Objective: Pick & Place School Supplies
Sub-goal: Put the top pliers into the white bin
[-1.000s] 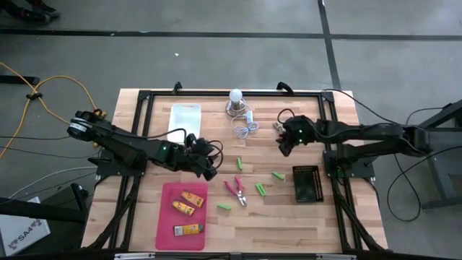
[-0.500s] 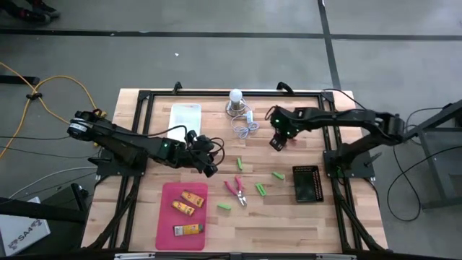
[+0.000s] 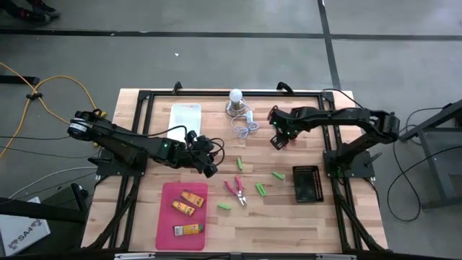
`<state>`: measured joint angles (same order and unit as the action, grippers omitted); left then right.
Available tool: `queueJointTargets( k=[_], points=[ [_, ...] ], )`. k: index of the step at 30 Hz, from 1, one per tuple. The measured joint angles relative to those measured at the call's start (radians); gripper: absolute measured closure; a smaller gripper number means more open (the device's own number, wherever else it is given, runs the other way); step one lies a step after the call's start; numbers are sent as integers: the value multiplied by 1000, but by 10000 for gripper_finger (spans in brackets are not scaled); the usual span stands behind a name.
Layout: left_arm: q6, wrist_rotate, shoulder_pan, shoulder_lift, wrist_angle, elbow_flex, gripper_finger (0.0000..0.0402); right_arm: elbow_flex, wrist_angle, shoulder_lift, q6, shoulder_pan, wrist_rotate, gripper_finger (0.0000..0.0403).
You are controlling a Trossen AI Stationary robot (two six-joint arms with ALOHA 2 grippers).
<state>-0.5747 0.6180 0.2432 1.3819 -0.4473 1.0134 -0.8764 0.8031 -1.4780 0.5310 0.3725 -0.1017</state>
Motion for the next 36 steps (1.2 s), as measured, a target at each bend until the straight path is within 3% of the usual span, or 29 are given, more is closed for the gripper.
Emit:
queueJointTargets(
  k=[36],
  points=[
    [0, -20, 30, 0, 0, 0, 259, 40, -43, 0, 131, -116, -45, 243]
  ],
)
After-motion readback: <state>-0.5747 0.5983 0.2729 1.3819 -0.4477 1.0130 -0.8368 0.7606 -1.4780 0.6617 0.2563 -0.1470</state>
